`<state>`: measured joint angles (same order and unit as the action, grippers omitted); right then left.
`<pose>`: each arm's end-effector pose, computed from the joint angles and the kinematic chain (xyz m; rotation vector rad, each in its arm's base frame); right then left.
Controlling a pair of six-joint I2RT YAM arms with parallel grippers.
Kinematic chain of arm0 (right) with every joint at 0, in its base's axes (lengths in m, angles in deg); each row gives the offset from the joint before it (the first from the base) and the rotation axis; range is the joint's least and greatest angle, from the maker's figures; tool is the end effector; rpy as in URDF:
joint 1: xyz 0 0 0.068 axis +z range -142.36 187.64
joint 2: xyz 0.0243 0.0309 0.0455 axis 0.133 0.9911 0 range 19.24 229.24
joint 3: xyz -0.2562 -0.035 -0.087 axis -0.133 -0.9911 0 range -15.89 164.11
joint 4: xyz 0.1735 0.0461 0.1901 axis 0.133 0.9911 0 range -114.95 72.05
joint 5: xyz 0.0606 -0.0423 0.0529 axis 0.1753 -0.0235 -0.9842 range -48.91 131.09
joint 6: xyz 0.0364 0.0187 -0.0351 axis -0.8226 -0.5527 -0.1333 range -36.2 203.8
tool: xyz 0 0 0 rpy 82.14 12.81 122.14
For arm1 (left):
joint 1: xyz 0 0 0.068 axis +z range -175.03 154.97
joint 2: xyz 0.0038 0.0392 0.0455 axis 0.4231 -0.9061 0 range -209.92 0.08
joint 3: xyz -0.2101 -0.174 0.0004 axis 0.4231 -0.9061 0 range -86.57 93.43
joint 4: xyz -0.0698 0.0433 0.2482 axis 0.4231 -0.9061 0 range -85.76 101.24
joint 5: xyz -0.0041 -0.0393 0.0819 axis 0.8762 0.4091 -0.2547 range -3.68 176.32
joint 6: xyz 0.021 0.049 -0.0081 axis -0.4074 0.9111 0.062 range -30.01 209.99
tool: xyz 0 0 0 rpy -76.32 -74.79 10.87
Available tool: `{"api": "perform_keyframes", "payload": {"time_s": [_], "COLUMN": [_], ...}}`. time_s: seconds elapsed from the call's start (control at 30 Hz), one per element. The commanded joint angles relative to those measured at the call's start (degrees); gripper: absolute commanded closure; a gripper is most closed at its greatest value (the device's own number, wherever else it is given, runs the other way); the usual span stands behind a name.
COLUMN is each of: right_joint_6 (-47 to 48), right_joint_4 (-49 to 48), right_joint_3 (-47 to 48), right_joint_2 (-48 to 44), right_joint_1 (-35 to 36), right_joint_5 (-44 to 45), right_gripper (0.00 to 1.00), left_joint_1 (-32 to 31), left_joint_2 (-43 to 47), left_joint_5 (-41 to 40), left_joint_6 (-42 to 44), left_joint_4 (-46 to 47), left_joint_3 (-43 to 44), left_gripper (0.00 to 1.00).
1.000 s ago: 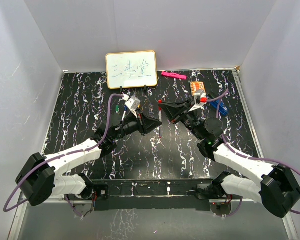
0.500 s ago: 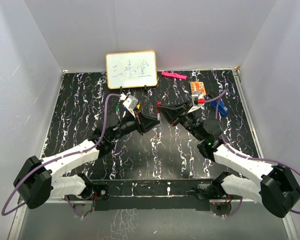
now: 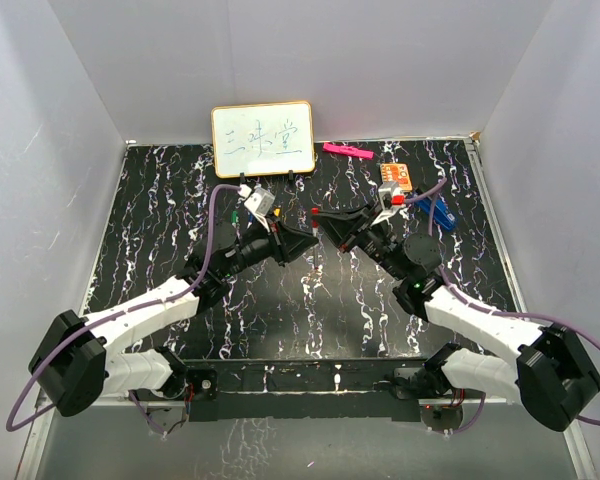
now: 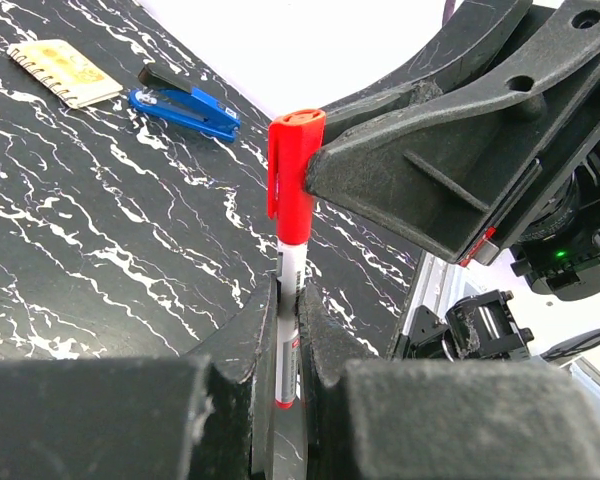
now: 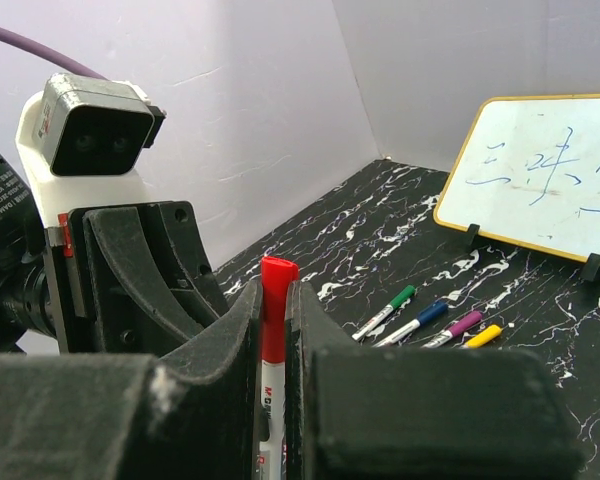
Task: Insert the pens into the pen caps
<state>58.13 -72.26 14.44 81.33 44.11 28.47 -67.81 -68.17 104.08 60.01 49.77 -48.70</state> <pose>0.1893 0.1495 0.2980 -0.3271 1.3445 1.0601 0.1914 -0.1918 0.3019 0.4468 1.4975 -1.2454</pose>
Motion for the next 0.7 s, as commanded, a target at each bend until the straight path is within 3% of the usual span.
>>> {"api": "perform_keyframes", "payload": {"time_s": [0.0, 0.67], "right_joint_6": [-0.07, 1.51], "right_joint_4": [3.97, 15.88], "right_joint_3": [1.48, 3.02], "right_joint_2": [1.21, 8.4], "right_joint_1": [0.09, 1.25], "right_joint_5": [-3.01, -4.67], "right_gripper": [1.0, 1.0], "left_joint_1": [1.96, 7.75], "left_joint_2": [1.05, -0.53], "left_joint_5": [-1.51, -0.21], "left_joint_6": [0.75, -0.87], "left_joint_4": [7.82, 13.26], "left_joint_3": [4.29, 10.07], "left_gripper": [1.0, 1.0]}}
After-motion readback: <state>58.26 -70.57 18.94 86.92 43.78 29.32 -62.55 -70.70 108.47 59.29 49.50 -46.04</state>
